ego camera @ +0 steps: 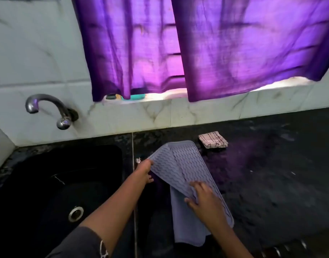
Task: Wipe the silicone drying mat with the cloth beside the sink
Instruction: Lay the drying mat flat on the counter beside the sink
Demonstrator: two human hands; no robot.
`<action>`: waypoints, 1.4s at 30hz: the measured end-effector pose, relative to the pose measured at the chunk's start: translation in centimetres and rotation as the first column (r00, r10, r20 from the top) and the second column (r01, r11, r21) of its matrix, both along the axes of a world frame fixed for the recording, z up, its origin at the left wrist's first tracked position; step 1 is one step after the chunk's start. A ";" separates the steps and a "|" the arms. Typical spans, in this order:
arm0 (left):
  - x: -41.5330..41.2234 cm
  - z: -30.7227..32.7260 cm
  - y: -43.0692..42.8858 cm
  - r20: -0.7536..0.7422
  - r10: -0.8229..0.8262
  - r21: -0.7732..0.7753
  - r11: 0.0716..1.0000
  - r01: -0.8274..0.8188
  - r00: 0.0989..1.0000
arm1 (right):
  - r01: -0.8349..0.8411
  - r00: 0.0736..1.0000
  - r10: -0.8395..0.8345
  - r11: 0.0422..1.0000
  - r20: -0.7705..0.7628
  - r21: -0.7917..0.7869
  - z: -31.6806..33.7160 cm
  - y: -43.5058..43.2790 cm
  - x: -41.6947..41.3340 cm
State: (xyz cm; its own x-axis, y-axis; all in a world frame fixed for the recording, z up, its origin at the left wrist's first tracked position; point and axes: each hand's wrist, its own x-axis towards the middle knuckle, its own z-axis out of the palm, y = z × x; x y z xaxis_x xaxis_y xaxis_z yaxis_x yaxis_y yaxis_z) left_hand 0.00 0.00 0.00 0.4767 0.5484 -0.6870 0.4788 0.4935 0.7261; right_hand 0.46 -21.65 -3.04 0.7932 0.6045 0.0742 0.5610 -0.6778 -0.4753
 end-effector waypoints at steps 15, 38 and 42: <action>6.0 -5.1 4.5 0.026 0.178 0.122 0.976 -0.179 0.984 | 0.019 0.998 -0.026 0.994 -0.059 -0.109 -1.0 1.8 -0.6; 3.5 -6.0 11.6 -0.092 -0.103 0.774 0.619 0.136 0.990 | -0.163 0.977 0.128 0.964 -0.172 -0.210 -0.7 14.2 -6.0; 3.1 -6.0 8.7 -0.112 -0.182 0.828 0.526 0.193 0.977 | -0.118 0.984 0.091 0.977 -0.151 -0.180 -1.0 12.0 -3.9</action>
State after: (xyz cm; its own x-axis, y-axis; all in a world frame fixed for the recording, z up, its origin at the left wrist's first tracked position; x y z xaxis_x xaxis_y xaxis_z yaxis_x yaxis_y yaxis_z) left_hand 3.07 8.67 -6.01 0.6348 0.7723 0.0237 0.4962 -0.4310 0.7536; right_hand -3.42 -9.64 -4.08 0.7192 0.6769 -0.1568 0.5698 -0.7037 -0.4245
